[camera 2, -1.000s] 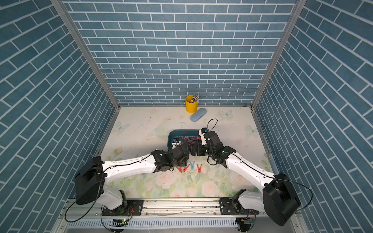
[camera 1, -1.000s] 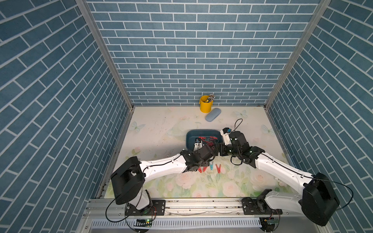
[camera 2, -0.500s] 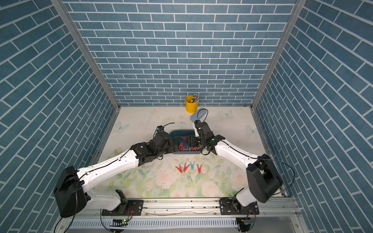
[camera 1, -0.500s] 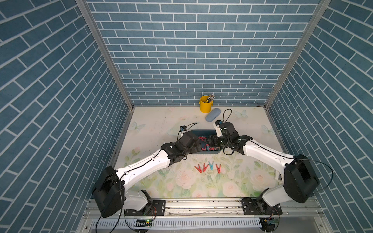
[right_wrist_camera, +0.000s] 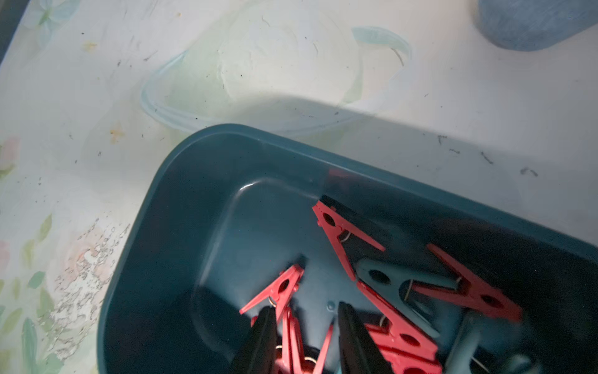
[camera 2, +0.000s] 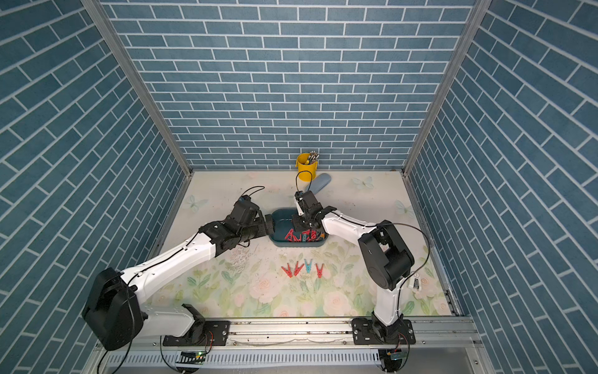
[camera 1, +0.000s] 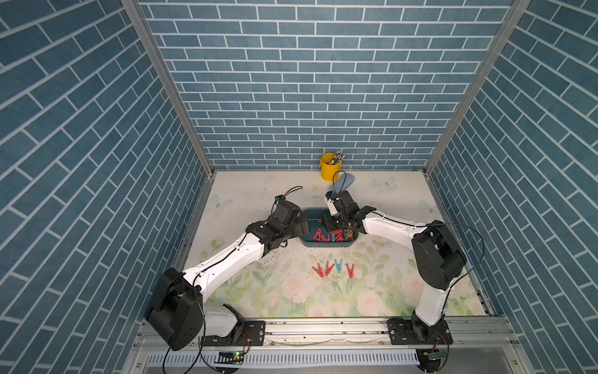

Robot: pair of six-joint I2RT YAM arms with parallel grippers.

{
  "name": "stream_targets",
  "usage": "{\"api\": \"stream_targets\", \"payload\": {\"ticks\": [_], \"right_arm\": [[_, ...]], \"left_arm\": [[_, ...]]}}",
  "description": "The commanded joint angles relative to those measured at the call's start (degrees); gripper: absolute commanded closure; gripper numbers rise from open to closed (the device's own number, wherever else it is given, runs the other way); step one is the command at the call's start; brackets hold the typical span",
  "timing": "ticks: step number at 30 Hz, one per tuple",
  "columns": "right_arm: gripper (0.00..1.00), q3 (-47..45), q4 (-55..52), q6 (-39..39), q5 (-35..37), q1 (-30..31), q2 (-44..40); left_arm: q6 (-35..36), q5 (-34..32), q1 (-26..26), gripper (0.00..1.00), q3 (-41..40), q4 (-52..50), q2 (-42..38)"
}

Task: Take the clothespins out of the storage box
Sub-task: Pick up the clothespin from the storage box.

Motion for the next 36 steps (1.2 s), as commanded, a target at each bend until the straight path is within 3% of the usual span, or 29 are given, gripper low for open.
{"api": "stream_targets", "payload": {"ticks": [1, 27, 36], "right_arm": [[0.68, 2.44, -2.20, -2.67, 1.43, 0.25, 3.01], [0.72, 8.15, -5.28, -7.33, 4.90, 0.77, 12.59], [0.90, 9.10, -5.17, -8.27, 6.50, 1.78, 12.51]], "left_arm": [[2.57, 1.83, 1.35, 0.01, 0.24, 0.45, -0.02], [3.77, 3.80, 3.57, 0.01, -0.55, 0.89, -0.24], [3.64, 3.98, 3.60, 0.00, -1.21, 0.71, -1.25]]}}
